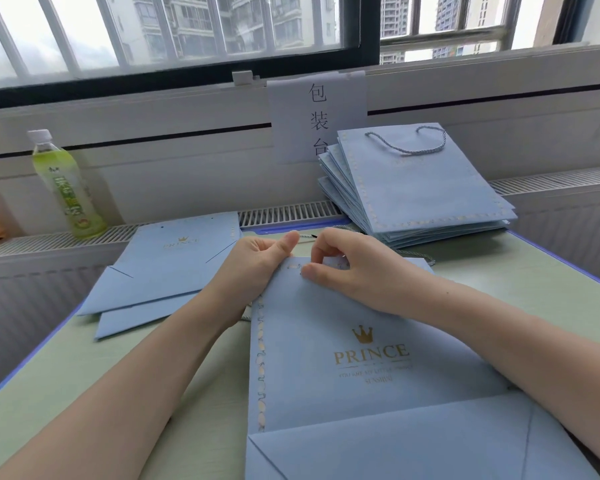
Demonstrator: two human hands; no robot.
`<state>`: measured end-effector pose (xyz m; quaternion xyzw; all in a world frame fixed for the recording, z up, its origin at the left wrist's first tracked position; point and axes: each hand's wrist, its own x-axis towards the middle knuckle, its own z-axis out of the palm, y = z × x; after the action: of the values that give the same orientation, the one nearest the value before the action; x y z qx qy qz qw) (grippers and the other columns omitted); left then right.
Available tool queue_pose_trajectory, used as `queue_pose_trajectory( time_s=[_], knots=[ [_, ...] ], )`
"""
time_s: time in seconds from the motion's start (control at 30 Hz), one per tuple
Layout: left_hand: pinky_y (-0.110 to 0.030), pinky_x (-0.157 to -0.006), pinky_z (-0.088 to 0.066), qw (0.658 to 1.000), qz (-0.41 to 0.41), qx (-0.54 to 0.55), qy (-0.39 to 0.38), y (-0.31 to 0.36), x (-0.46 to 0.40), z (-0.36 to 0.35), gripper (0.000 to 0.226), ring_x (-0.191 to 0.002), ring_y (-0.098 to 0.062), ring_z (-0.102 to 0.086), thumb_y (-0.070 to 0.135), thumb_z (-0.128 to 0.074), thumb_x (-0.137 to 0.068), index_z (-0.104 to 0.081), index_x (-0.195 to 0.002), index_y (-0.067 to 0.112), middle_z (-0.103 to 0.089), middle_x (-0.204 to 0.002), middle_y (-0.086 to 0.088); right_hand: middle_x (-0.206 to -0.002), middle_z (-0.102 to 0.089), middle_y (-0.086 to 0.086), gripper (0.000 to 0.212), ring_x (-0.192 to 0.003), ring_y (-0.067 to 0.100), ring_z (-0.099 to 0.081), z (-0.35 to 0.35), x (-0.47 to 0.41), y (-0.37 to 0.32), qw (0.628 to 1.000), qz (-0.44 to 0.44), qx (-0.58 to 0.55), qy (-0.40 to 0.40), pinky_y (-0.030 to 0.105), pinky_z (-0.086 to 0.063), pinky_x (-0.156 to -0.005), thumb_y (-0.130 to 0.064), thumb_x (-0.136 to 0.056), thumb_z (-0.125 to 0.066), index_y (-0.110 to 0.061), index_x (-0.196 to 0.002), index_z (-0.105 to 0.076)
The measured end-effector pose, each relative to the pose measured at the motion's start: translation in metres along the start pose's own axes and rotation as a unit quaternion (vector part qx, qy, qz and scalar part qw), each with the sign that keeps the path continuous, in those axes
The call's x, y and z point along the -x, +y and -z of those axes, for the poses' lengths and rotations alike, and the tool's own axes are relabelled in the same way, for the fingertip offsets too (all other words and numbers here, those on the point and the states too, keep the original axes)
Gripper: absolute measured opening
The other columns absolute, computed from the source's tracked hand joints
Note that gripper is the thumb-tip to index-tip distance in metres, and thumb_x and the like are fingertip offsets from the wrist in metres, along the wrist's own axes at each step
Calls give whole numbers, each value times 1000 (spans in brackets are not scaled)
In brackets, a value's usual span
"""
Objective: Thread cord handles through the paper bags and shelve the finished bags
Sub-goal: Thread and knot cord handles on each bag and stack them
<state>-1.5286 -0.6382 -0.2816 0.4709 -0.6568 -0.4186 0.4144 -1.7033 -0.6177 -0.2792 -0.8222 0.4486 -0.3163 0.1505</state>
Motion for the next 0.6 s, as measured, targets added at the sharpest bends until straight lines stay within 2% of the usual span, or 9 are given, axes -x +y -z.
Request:
queue_pose_trajectory(
  time_s=[0.07,0.17,0.23,0.3,0.33,0.37,0.43,0.5,0.6],
  knots=[
    [-23,-48,-45,999,-12,-35,16,1,-2,3,53,-47,-20,-54,40,-53,-92,-61,-66,-5,-60,-56,-13,-90,-51,-15,17,-85,-2,-46,1,1,1,999,13,37,-10,9,-34,-73,-40,-88,-60,-27,-86,-50],
    [-23,-47,-37,992,-40,-111,37,1,-4,6,56,-47,-19,-41,38,-52,-93,-51,-63,-9,-47,-54,-11,-102,-46,-8,18,-98,10,-40,3,2,-1,991,32,115,-53,21,-34,-87,-40,-89,-59,-26,-88,-48],
    [-26,-48,-27,979,-79,-182,51,-1,-4,5,55,-48,-17,-29,36,-52,-95,-38,-55,0,-34,-51,-3,-110,-45,-4,15,-107,14,-40,2,3,-4,983,33,165,-74,30,-34,-95,-37,-91,-56,-23,-90,-51],
    [-29,-49,-22,932,-102,-338,81,-2,-2,5,55,-47,-14,-23,38,-48,-96,-27,-51,15,-26,-46,7,-114,-47,1,18,-109,19,-42,1,4,-7,969,59,233,-49,33,-35,-95,-34,-94,-50,-17,-94,-54],
    [-30,-50,-23,897,-98,-421,95,-2,-1,5,55,-49,-15,-27,40,-45,-97,-26,-51,16,-28,-47,4,-112,-49,2,18,-105,20,-45,0,4,-8,967,74,242,-19,33,-37,-91,-32,-95,-49,-15,-95,-54],
    [-30,-52,-25,870,-84,-476,102,-1,0,6,54,-53,-18,-32,41,-42,-97,-29,-52,14,-31,-50,2,-106,-53,1,16,-98,19,-49,0,4,-9,973,76,215,14,33,-39,-85,-30,-96,-48,-14,-93,-53],
    [-29,-57,-29,842,-37,-531,93,4,0,10,51,-61,-24,-41,43,-38,-98,-33,-56,14,-38,-56,0,-82,-59,0,10,-74,11,-53,5,4,-11,992,50,96,64,33,-44,-71,-24,-96,-48,-16,-90,-49],
    [-29,-60,-30,818,5,-568,96,12,-1,12,45,-66,-26,-45,40,-36,-99,-39,-62,15,-43,-62,-1,-61,-53,2,9,-54,9,-43,9,1,-11,993,37,-12,108,31,-42,-58,-19,-96,-49,-18,-87,-48],
    [-27,-62,-27,774,48,-617,134,21,1,15,37,-70,-26,-43,29,-35,-100,-40,-67,14,-39,-67,-1,-53,-45,2,15,-49,9,-35,13,-1,-15,970,43,-115,208,24,-33,-49,-14,-96,-50,-21,-83,-47]
  ],
)
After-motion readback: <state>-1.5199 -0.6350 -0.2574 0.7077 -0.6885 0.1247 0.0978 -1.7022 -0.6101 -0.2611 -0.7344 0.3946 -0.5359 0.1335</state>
